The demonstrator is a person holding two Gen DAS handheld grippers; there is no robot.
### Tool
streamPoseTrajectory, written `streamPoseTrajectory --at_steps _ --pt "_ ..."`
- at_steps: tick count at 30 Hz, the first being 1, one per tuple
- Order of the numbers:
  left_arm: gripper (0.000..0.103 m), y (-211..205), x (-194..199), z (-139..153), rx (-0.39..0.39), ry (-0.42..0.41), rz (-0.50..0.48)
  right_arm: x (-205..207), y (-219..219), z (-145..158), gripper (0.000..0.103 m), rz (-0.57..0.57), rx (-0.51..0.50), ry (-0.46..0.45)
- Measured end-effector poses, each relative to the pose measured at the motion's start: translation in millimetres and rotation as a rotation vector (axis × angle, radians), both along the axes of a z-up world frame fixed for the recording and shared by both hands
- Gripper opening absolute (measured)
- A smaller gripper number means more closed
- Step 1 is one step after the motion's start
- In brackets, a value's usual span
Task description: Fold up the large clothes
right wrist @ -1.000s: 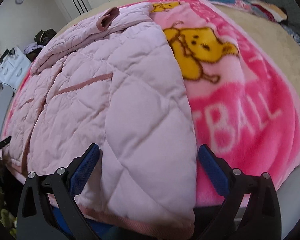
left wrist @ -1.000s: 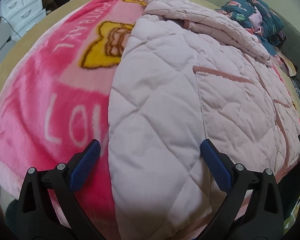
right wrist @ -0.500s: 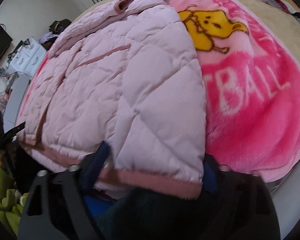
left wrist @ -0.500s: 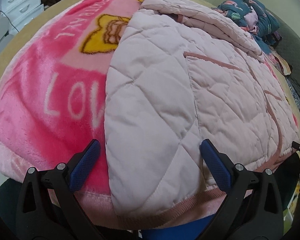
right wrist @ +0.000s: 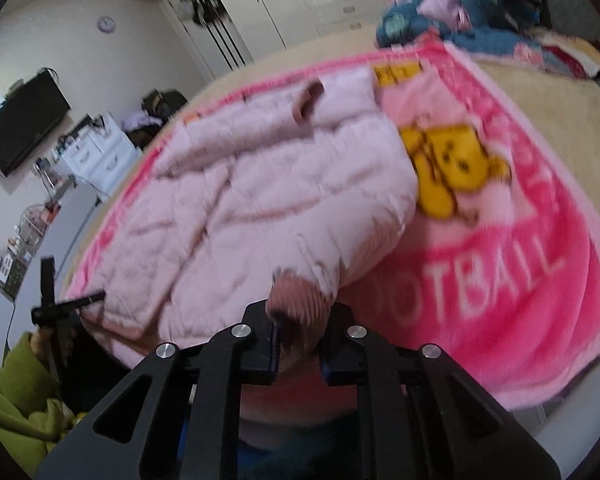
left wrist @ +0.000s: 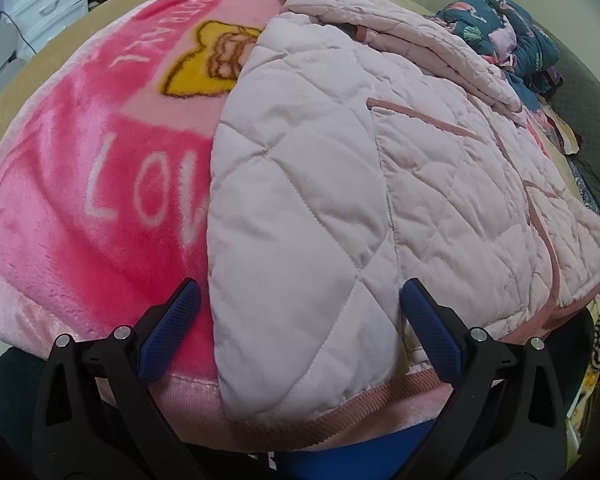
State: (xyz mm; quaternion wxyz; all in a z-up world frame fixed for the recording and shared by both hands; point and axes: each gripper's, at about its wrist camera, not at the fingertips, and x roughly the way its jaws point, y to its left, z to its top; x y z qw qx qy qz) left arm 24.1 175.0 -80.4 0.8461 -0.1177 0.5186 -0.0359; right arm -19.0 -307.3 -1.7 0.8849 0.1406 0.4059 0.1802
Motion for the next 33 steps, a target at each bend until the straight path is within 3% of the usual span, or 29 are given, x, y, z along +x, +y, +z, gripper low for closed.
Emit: streamPoseTrajectory --at_steps 2,4,9,12,17,22,33 --pt "0.093 0.1 -0.6 0.6 -0.023 0.001 -0.003 7.3 0.4 5.8 0.013 -0.011 0.006 -0.024" --pt "0.071 -0.3 -2.2 2.5 -0.068 0.0 -0.009 13.3 -0.3 9.1 0.013 -0.022 0.012 -0.04" --pt "0.032 -5.2 -5.2 10.4 -0.088 -0.021 -0.012 21.7 3.7 12.5 0.013 -0.027 0.01 -0.059" --pt "0.018 -10.8 -5.2 21.5 -0.065 -0.052 -0.032 23.6 3.6 12.7 0.013 -0.026 0.007 -0.063" --pt "0.011 -18.5 -0.3 51.7 -0.035 -0.151 -0.064 22.7 3.7 13.6 0.012 -0.042 0.012 -0.066" --pt "0.01 -20.1 12.6 76.7 -0.04 -0.227 -0.074 25.2 -1.3 17.1 0.012 -0.068 0.049 -0.087" --pt "0.01 -19.9 49.8 112.5 -0.062 -0.321 -0.061 47.9 -8.2 35.6 0.012 -0.105 0.095 -0.127"
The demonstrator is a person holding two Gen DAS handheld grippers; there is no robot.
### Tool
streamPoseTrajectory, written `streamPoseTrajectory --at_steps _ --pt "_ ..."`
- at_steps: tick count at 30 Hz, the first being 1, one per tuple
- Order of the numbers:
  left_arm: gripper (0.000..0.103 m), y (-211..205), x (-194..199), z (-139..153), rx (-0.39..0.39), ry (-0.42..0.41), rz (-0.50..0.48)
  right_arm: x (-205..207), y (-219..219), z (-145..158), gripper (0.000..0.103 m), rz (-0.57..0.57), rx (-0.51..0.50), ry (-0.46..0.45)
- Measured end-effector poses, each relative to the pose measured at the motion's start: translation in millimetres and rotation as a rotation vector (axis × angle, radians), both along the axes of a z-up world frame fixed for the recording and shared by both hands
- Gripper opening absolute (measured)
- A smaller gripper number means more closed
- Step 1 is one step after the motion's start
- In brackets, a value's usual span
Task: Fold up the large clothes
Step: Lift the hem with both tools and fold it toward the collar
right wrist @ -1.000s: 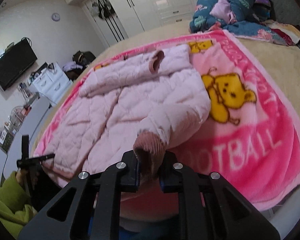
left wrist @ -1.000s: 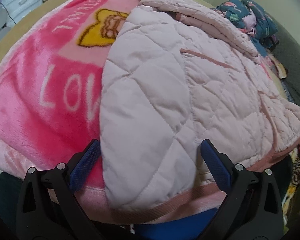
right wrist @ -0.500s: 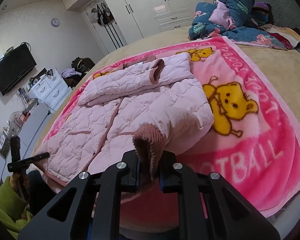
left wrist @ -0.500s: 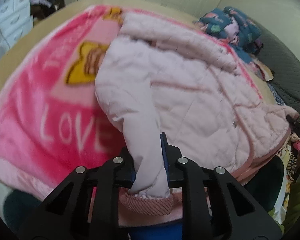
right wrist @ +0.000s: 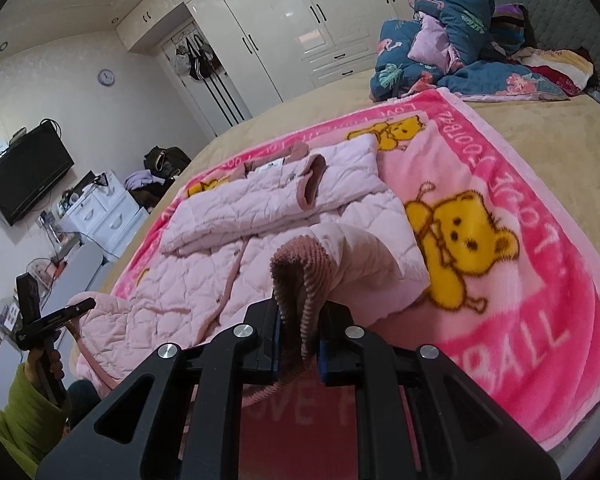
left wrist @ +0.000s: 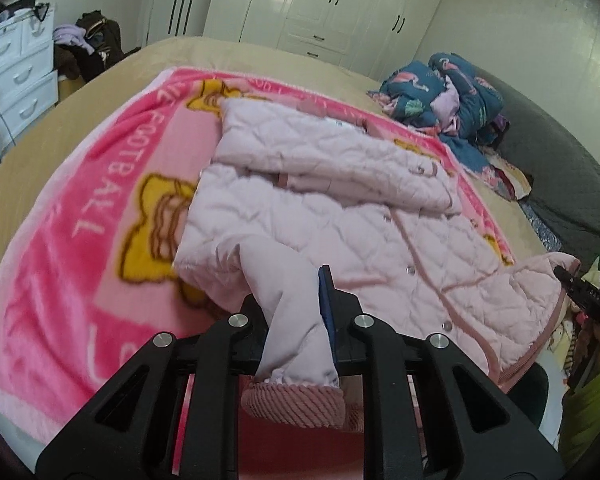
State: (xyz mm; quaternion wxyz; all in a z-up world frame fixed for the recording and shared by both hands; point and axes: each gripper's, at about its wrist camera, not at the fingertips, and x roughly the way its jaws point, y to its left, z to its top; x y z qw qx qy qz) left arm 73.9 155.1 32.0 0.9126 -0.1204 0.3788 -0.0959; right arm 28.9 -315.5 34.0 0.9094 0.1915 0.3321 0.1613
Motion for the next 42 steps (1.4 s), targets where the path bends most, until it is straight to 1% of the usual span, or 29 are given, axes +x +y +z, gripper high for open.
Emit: streamPoseTrajectory --at_steps 6,20,22,25,32,42 --pt "0.01 1.0 18.8 14.6 -0.019 -0.021 0.005 18.4 -1.1 10.5 0.012 -0.008 0.019 -0.013" --pt "0.01 -2.7 47.7 44.4 -0.007 -0.084 0.008 48.4 0.1 39.5 0.012 -0.012 0.003 -0.071" --pt "0.01 -3.3 51.1 50.3 0.002 -0.097 0.009 52.3 -2.1 43.0 0.012 -0.02 0.006 -0.081" --pt "0.011 -5.5 56.6 59.9 0.039 -0.126 0.02 57.7 -5.3 49.4 0.012 -0.032 0.012 -0.097" --pt "0.011 -8.0 74.3 79.3 0.054 -0.163 0.027 70.8 -9.4 64.7 0.012 -0.052 0.006 -0.137" --pt "0.011 -3.4 98.4 82.7 0.063 -0.159 0.057 92.5 -14.0 65.9 0.012 -0.088 0.024 -0.141"
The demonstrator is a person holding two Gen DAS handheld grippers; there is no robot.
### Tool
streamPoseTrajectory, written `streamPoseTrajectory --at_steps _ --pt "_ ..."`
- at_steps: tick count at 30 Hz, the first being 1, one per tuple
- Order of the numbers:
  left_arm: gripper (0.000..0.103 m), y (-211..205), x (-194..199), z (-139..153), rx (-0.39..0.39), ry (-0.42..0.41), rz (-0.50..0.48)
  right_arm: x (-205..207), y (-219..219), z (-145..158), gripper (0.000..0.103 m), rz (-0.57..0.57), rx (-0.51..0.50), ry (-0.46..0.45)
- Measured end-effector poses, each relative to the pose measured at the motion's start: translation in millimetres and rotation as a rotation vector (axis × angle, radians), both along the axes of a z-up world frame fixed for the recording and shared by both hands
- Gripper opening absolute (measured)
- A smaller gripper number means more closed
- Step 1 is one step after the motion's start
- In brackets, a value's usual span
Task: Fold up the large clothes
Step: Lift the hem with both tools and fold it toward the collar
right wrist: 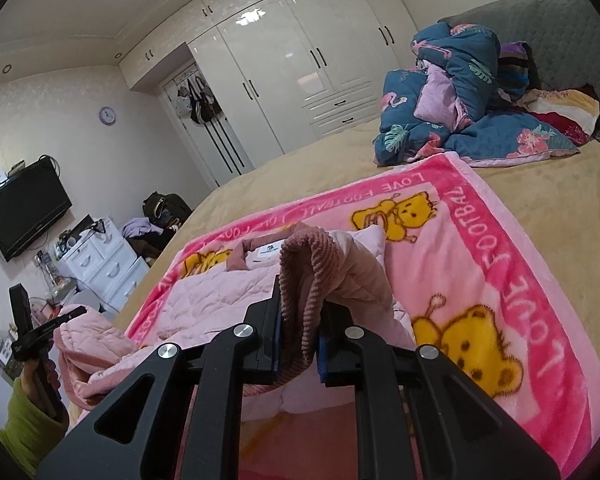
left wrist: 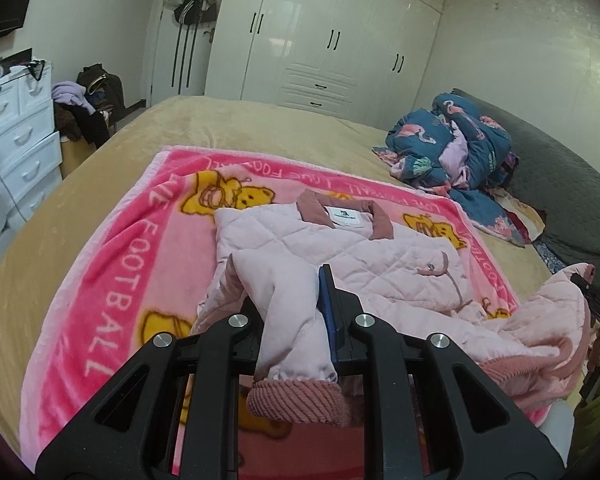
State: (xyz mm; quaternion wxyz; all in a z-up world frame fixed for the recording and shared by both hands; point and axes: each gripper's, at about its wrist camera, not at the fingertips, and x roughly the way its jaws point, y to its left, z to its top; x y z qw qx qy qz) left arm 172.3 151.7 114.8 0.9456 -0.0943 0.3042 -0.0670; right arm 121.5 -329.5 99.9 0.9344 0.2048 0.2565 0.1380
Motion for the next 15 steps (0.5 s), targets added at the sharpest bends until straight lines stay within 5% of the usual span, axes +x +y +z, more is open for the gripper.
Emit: streamPoseTrajectory --at_steps 15 --pt "0.012 12.6 51.7 10.3 -0.003 -0.014 0.055 60.9 3.6 22.9 0.012 -0.024 -0.018 -0.039"
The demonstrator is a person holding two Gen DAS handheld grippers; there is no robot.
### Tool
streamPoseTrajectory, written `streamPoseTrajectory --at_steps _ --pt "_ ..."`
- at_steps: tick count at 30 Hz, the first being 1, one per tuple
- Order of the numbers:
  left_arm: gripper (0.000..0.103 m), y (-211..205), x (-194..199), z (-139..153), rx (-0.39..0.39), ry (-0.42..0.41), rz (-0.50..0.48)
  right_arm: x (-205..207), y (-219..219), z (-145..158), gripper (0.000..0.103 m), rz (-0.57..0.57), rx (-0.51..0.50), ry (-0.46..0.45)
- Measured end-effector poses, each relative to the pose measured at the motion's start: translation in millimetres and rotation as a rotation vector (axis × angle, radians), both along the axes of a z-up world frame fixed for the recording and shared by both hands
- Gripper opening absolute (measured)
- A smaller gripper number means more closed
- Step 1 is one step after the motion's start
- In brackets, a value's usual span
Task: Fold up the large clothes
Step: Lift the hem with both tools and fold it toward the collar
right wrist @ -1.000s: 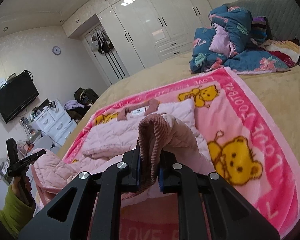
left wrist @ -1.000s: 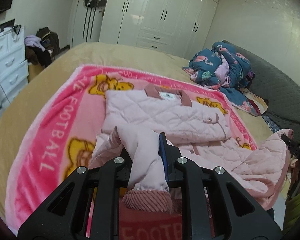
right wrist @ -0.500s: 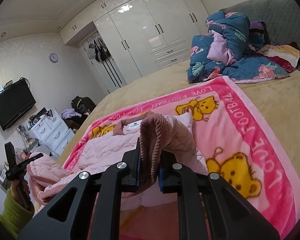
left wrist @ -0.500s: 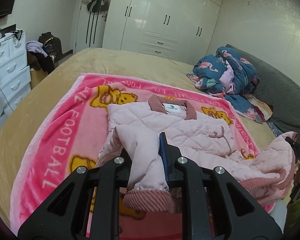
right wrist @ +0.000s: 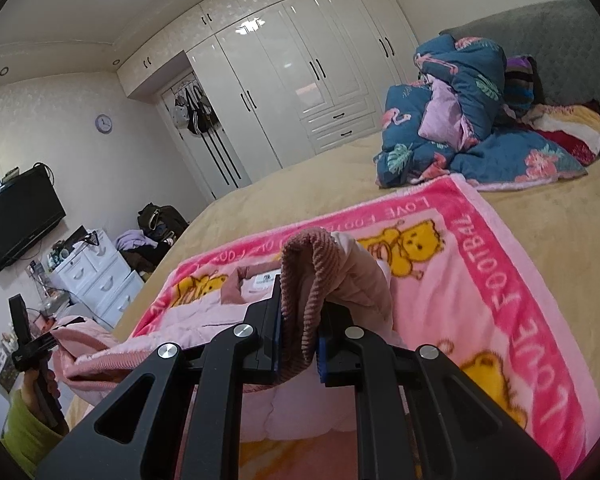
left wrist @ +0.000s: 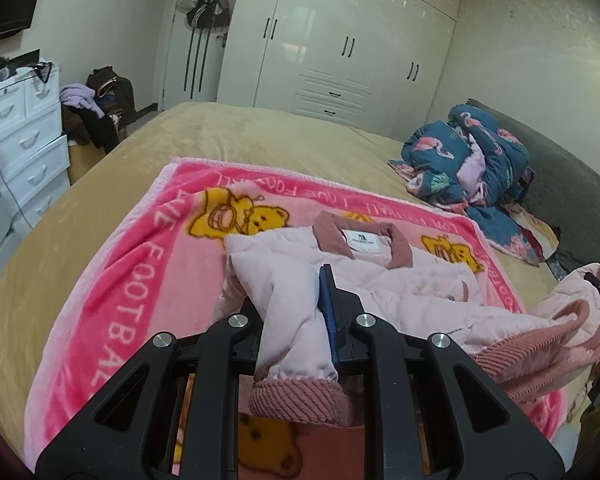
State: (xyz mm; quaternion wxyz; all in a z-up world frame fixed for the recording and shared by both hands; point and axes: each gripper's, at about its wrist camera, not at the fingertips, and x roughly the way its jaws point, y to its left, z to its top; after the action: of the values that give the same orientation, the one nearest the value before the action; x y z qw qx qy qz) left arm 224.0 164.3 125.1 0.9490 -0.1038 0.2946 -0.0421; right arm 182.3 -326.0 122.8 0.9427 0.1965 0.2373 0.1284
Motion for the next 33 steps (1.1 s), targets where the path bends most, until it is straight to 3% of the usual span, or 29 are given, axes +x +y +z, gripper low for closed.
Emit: streamPoseTrajectory --at_steps 7,15,28,33 --pt "0.012 5.0 29.5 7.3 0.012 -0.001 0.022 42.2 3.0 12.3 0.012 -0.019 -0.023 -0.011" --pt "0.013 6.8 71.1 -1.8 0.037 0.032 0.049 93.6 4.8 2.1 0.012 -0.036 -0.035 0.031" --pt "0.014 5.3 130.1 -43.4 0.086 0.132 0.059 177.7 11.7 -46.4 0.012 -0.033 -0.084 0.196" --pt "0.014 2.4 147.1 -58.8 0.105 0.169 0.063 200.2 12.6 -69.3 0.012 -0.054 -0.053 0.258"
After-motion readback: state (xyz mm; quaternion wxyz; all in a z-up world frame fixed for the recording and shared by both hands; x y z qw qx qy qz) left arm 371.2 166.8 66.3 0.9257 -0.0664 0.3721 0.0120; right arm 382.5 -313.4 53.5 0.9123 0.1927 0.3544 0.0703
